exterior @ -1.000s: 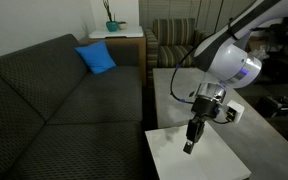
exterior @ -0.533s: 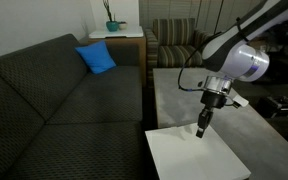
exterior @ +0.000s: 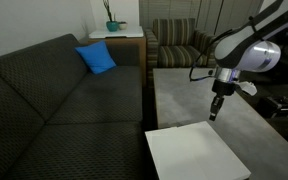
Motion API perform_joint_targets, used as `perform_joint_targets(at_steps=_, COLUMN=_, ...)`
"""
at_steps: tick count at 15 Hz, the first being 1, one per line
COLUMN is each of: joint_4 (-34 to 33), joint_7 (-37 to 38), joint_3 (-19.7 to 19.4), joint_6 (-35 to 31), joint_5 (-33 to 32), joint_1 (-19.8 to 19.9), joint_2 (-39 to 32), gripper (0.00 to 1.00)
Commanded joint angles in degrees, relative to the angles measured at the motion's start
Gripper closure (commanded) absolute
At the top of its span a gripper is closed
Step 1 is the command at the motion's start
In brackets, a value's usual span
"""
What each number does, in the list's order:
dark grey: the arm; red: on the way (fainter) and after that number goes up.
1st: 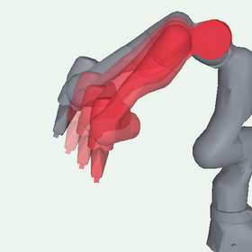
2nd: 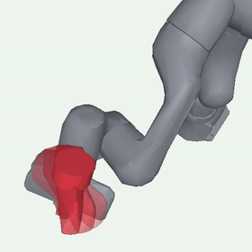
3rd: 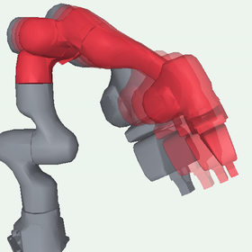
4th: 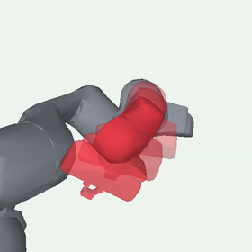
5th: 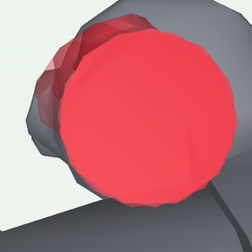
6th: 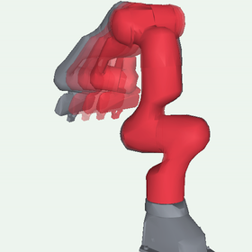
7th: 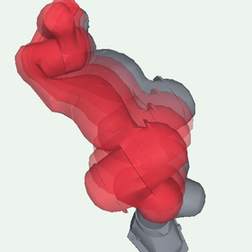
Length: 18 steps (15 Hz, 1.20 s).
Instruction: Open the cover of the book on the table
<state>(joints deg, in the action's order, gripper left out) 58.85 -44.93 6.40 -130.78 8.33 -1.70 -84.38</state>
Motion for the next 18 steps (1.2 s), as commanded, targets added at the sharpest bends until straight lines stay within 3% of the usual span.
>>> perform_joint_targets(at_steps=1, joint_4=0.4, joint_7=1.8, joint_3=-3.1, joint_6=-5.3, joint_5=-1.7, joint_1=-0.7, joint_2=1.0, gripper=1.00)
perform_joint_targets(at_steps=6, joint_4=3.6, joint_7=2.7, joint_3=-6.6, joint_6=-13.9, joint_5=-1.2, joint_1=-1.0, joint_2=3.3, gripper=1.00)
perform_joint_targets(at_steps=8, joint_4=4.7, joint_7=3.3, joint_3=-7.7, joint_6=-16.1, joint_5=-1.1, joint_1=-1.2, joint_2=4.0, gripper=0.73)
perform_joint_targets(at_steps=18, joint_4=7.2, joint_7=3.5, joint_3=-9.9, joint_6=-21.7, joint_5=-0.9, joint_1=-1.6, joint_2=5.1, gripper=0.05)
